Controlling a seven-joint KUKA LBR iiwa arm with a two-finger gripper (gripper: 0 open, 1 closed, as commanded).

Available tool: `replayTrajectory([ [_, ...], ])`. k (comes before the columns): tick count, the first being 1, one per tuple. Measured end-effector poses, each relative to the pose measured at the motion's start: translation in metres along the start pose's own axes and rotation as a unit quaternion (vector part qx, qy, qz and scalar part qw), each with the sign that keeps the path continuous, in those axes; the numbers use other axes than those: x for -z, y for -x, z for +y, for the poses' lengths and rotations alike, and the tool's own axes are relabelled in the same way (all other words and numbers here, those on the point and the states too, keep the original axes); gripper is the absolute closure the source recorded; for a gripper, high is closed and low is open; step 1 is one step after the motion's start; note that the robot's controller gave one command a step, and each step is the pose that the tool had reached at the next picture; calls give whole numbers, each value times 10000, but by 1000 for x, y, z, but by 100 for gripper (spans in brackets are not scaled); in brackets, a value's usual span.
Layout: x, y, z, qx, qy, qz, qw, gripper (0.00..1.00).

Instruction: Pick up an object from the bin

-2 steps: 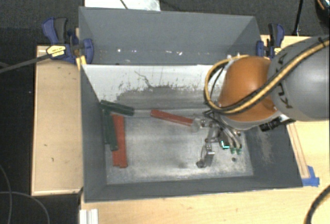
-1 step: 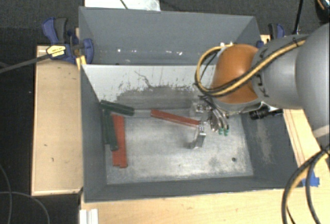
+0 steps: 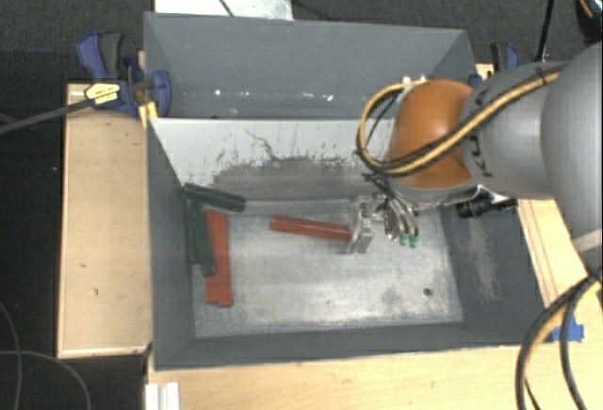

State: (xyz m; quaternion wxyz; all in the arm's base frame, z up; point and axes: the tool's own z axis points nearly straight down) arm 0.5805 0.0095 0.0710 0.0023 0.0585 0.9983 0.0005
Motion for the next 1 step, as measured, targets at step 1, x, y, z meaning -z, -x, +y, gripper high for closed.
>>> replayTrajectory([
  [1, 140, -35, -1, 87, 3, -21, 10000, 100],
])
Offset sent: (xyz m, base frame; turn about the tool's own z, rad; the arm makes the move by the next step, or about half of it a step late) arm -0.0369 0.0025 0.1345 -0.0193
